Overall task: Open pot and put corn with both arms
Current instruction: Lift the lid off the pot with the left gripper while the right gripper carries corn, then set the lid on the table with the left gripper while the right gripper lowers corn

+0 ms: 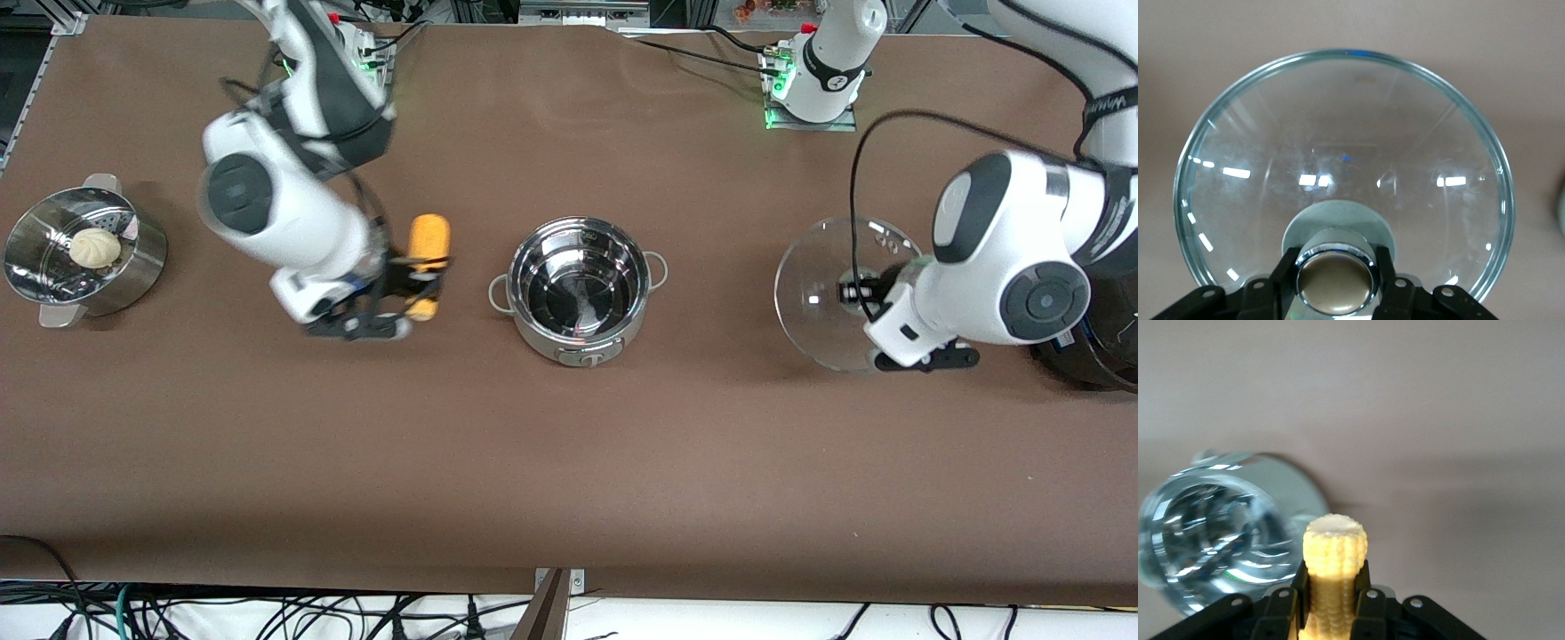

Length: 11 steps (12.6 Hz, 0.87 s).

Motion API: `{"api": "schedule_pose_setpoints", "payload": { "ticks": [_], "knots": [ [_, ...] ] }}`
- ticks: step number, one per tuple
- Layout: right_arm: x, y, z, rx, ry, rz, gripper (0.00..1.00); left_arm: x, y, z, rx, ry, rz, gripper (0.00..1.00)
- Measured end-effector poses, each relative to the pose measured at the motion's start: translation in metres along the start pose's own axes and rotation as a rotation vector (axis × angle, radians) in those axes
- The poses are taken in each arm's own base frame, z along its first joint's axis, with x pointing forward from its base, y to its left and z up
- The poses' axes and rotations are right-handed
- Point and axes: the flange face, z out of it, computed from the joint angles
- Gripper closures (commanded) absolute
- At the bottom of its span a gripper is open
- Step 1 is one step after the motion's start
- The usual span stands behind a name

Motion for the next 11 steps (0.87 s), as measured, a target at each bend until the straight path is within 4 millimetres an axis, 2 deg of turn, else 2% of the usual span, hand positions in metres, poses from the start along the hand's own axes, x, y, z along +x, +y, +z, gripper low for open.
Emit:
{"api": "schedule_pose_setpoints", "payload": {
  "ticks": [1, 2, 3, 4, 5, 7, 8, 9, 11],
  "knots": [
    [-0.016, -0.035, 0.013, 0.004, 0.011, 0.018, 1.0, 0.012, -0.002, 0.042, 0.003, 0.042, 0.015, 0.68],
    [-0.029, -0.063, 0.03, 0.006, 0.023, 0.031, 1.0, 0.019, 0.003, 0.083, 0.012, 0.079, 0.035, 0.11],
    [-0.039, -0.084, 0.049, -0.004, 0.036, 0.039, 1.0, 0.02, 0.01, 0.119, 0.014, 0.096, 0.054, 0.0],
    [-0.046, -0.1, 0.072, -0.022, 0.052, 0.046, 1.0, 0.017, 0.015, 0.139, 0.014, 0.092, 0.066, 0.0],
    [-0.052, -0.112, 0.096, -0.037, 0.067, 0.048, 1.0, 0.015, 0.018, 0.14, 0.015, 0.089, 0.071, 0.0],
    [-0.053, -0.121, 0.138, -0.046, 0.086, 0.045, 1.0, 0.01, 0.017, 0.117, 0.02, 0.096, 0.07, 0.0],
    [-0.049, -0.121, 0.153, -0.044, 0.09, 0.044, 1.0, 0.004, 0.015, 0.094, 0.025, 0.099, 0.067, 0.0],
    [-0.045, -0.12, 0.162, -0.043, 0.09, 0.045, 1.0, -0.005, 0.015, 0.062, 0.029, 0.115, 0.066, 0.0],
    [-0.042, -0.12, 0.168, -0.047, 0.094, 0.04, 1.0, -0.037, 0.017, -0.022, -0.011, 0.182, 0.052, 0.0]
  ]
}}
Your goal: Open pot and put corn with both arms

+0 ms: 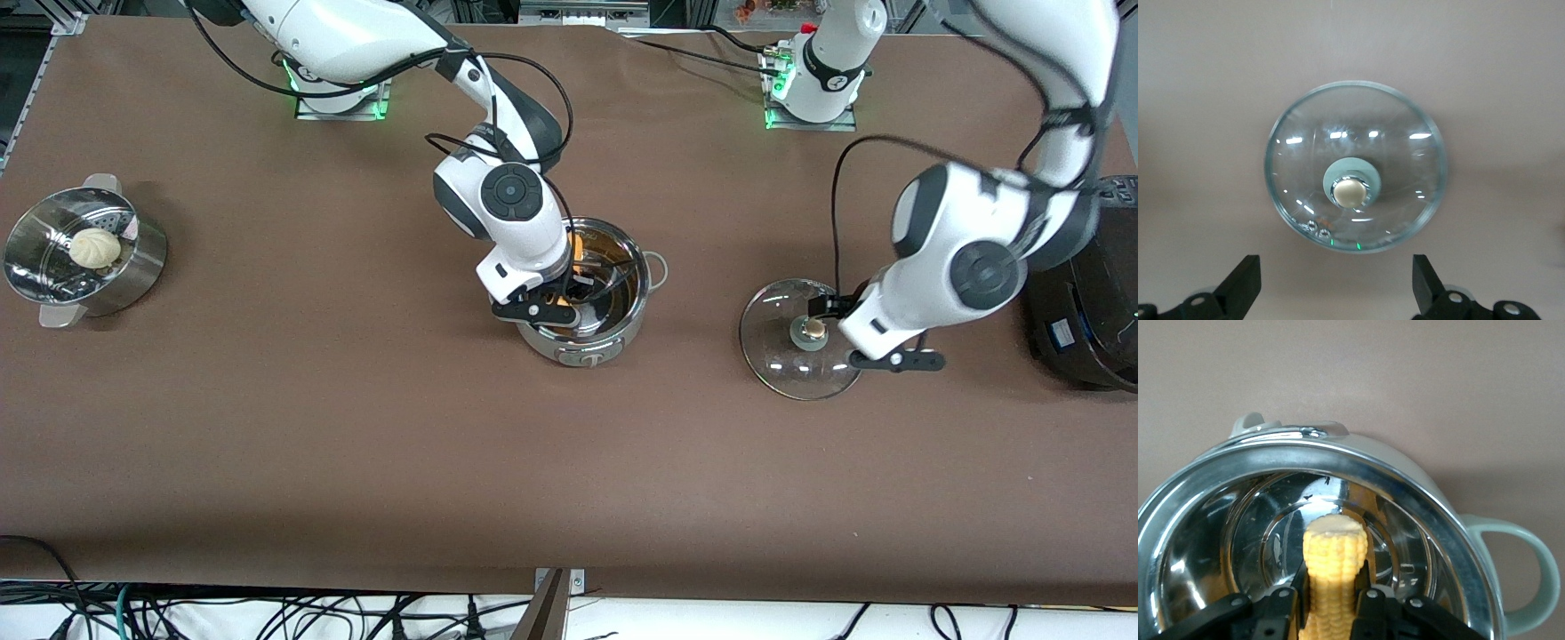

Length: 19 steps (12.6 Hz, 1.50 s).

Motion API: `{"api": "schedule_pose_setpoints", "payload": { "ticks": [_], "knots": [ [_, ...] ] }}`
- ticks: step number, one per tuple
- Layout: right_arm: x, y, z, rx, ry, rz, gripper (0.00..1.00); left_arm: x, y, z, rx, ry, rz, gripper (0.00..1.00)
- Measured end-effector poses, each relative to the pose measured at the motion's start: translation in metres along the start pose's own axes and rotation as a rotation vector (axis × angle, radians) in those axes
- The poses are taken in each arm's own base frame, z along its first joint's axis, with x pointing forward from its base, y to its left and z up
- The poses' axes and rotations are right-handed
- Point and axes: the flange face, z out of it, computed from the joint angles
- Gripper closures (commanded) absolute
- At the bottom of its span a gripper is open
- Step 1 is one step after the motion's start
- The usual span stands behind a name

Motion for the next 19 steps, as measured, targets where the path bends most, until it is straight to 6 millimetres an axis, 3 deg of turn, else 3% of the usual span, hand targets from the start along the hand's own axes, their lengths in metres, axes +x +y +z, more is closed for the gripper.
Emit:
{"api": "schedule_pose_setpoints", "payload": {
  "ticks": [1, 2, 3, 4, 5, 9, 11, 12, 13, 15, 16, 17, 19],
  "knots": [
    [0.0, 0.0, 0.001, -0.004, 0.003, -0.005, 1.0, -0.014, 0.002, -0.046, -0.033, 0.036, -0.008, 0.0],
    [-0.001, 0.0, 0.003, -0.01, 0.007, -0.01, 0.37, -0.03, 0.003, -0.091, -0.039, 0.073, -0.009, 0.0],
    [-0.001, 0.0, 0.007, -0.016, 0.014, -0.012, 0.02, -0.045, 0.002, -0.134, -0.04, 0.11, -0.014, 0.0],
    [-0.001, 0.0, 0.012, -0.018, 0.021, -0.016, 0.0, -0.057, 0.0, -0.17, -0.043, 0.142, -0.016, 0.0],
    [0.0, 0.0, 0.016, -0.021, 0.029, -0.025, 0.0, -0.065, -0.001, -0.189, -0.043, 0.145, -0.016, 0.0],
    [-0.005, -0.007, 0.018, -0.037, 0.058, -0.063, 0.0, -0.069, -0.005, -0.193, -0.039, 0.12, -0.022, 0.0],
    [0.011, 0.0, -0.012, -0.062, 0.076, -0.068, 0.0, -0.069, -0.007, -0.193, -0.038, 0.117, -0.025, 0.0],
    [0.033, 0.015, -0.045, -0.086, 0.082, -0.08, 0.0, -0.07, -0.007, -0.194, -0.038, 0.117, -0.024, 0.0],
    [0.062, 0.044, -0.087, -0.107, 0.068, -0.092, 0.0, -0.07, -0.006, -0.194, -0.038, 0.117, -0.023, 0.0],
    [0.122, 0.133, -0.179, -0.122, 0.03, -0.135, 0.0, -0.07, -0.006, -0.194, -0.037, 0.114, -0.023, 0.0],
    [0.145, 0.181, -0.213, -0.129, 0.019, -0.148, 0.0, -0.07, -0.007, -0.193, -0.037, 0.112, -0.024, 0.0],
    [0.162, 0.225, -0.236, -0.14, 0.006, -0.144, 0.0, -0.071, -0.007, -0.193, -0.036, 0.109, -0.025, 0.0],
    [0.177, 0.29, -0.26, -0.163, -0.035, -0.122, 0.0, -0.071, -0.007, -0.193, -0.036, 0.106, -0.025, 0.0]
  ]
}}
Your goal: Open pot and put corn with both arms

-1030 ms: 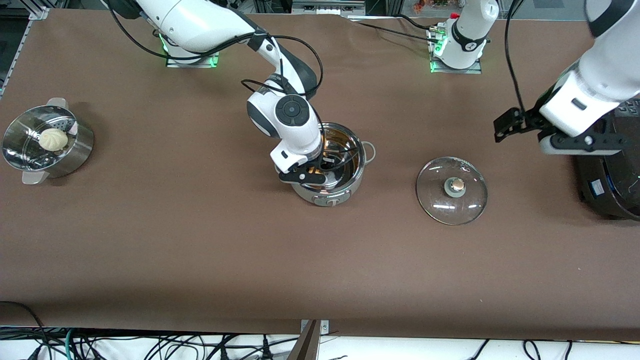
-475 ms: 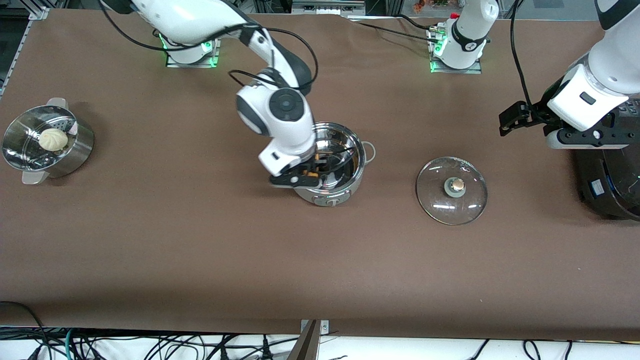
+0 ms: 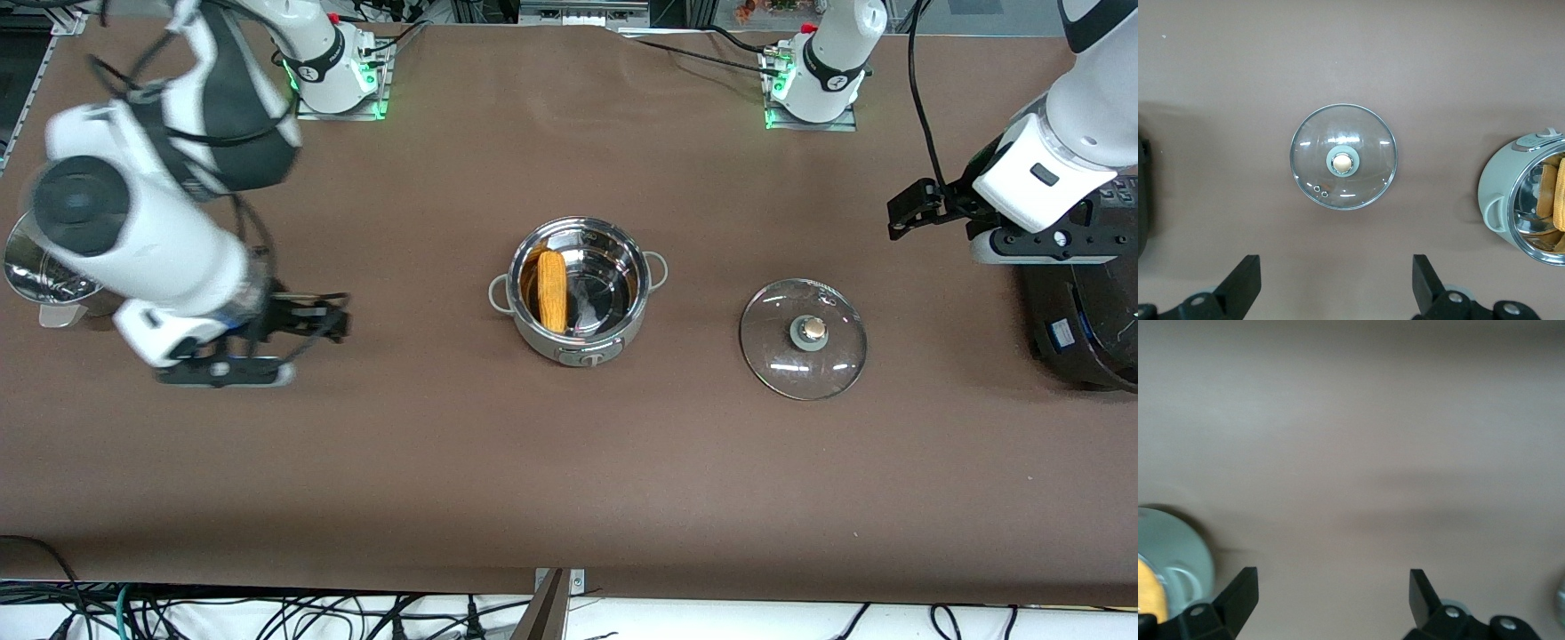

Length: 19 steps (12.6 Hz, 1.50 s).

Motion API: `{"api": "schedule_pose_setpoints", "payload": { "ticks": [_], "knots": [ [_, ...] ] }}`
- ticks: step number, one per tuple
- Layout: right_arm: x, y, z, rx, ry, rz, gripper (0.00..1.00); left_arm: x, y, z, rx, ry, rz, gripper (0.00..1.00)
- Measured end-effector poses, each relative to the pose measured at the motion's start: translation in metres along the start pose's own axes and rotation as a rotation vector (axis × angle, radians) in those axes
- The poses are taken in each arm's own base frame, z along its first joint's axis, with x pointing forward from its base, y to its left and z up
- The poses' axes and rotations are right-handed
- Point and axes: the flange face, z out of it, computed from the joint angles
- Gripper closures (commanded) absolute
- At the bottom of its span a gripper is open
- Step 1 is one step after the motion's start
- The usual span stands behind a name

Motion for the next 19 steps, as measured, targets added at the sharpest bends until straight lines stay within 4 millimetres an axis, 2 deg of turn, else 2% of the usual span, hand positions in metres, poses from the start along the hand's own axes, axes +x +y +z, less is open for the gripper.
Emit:
{"api": "schedule_pose_setpoints", "payload": {
  "ticks": [1, 3, 5, 6, 7, 8, 9, 10, 12, 19],
  "knots": [
    [-0.001, 0.027, -0.009, -0.007, -0.008, -0.002, 0.0, 0.0, 0.0, 0.0, 0.0, 0.0, 0.001, 0.0],
    [-0.013, 0.073, -0.048, -0.029, 0.023, 0.017, 0.0, 0.0, 0.0, 0.0, 0.0, -0.001, 0.001, 0.0],
    [-0.046, 0.114, -0.09, -0.02, 0.027, 0.093, 0.0, -0.001, 0.0, 0.0, 0.0, -0.001, 0.001, 0.0],
    [-0.064, 0.138, -0.099, 0.004, 0.013, 0.123, 0.0, -0.001, 0.0, 0.0, 0.0, -0.001, 0.001, 0.0],
    [-0.077, 0.164, -0.099, 0.018, -0.003, 0.113, 0.0, -0.001, 0.0, 0.0, 0.0, -0.001, 0.001, 0.0],
    [-0.088, 0.192, -0.092, 0.022, -0.025, 0.051, 0.0, -0.001, 0.0, 0.0, 0.0, -0.001, 0.001, 0.0],
    [-0.093, 0.211, -0.083, 0.025, -0.045, -0.006, 0.0, -0.001, 0.0, 0.0, 0.0, -0.001, 0.001, 0.0],
    [-0.096, 0.219, -0.074, 0.027, -0.064, -0.043, 0.0, -0.001, 0.0, 0.0, 0.0, -0.001, 0.001, 0.0],
    [-0.098, 0.218, -0.065, 0.03, -0.081, -0.068, 0.0, -0.001, 0.0, 0.0, 0.0, -0.002, 0.001, 0.0],
    [-0.096, 0.215, -0.058, 0.028, -0.094, -0.075, 0.0, -0.001, 0.0, 0.0, 0.001, -0.002, 0.001, 0.0]
  ]
}}
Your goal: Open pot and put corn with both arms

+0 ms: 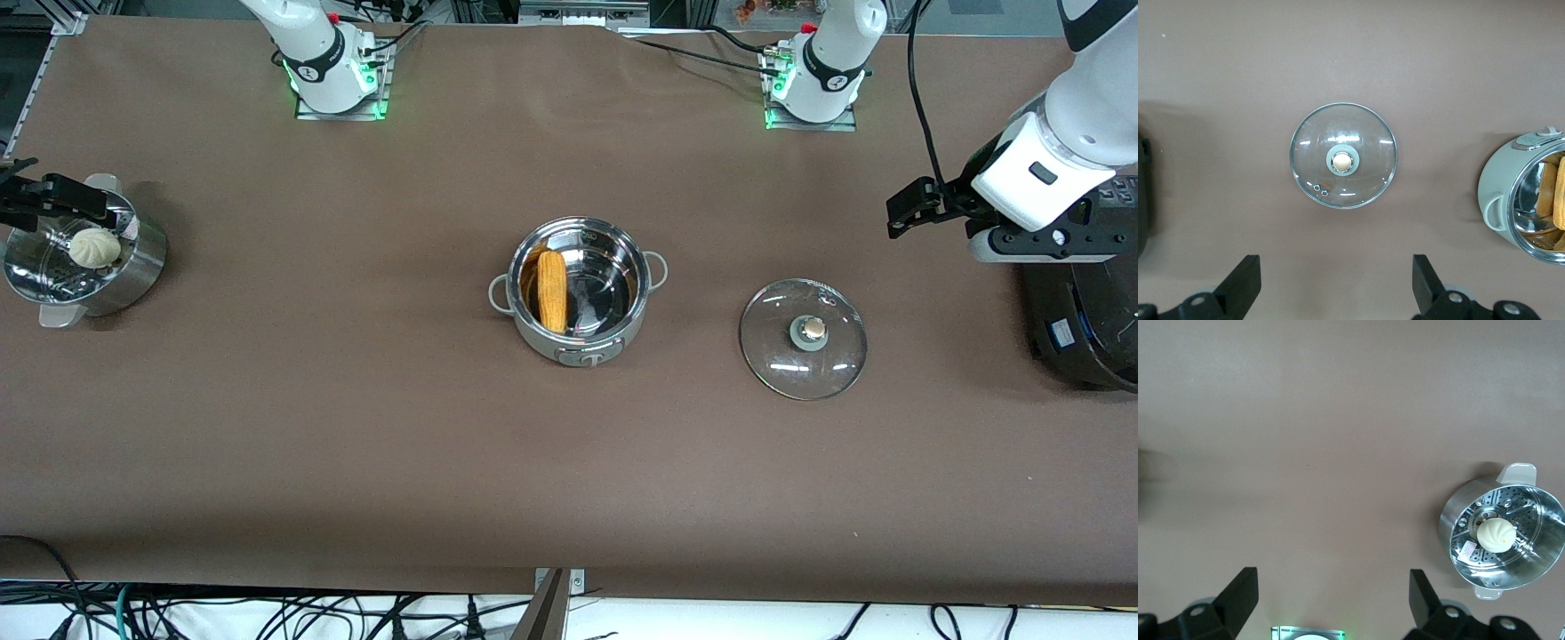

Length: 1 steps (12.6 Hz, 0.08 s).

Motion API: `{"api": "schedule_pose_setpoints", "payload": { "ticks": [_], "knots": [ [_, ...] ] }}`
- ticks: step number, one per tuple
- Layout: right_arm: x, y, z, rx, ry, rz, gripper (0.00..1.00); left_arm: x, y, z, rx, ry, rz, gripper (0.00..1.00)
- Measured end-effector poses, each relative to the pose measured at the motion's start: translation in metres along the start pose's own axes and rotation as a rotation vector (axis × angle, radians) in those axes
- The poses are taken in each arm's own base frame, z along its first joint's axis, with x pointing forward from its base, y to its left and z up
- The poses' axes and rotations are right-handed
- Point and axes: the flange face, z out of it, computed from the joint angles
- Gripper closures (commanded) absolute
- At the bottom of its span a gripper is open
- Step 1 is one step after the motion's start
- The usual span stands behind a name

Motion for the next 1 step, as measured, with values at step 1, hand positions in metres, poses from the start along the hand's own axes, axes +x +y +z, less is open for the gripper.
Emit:
{"api": "schedule_pose_setpoints", "payload": {
  "ticks": [1],
  "knots": [
    [0.0005, 0.0001, 0.0009, 0.0, -0.002, 0.0, 0.0, 0.0, 0.0, 0.0, 0.0, 0.0, 0.0, 0.0]
  ]
}}
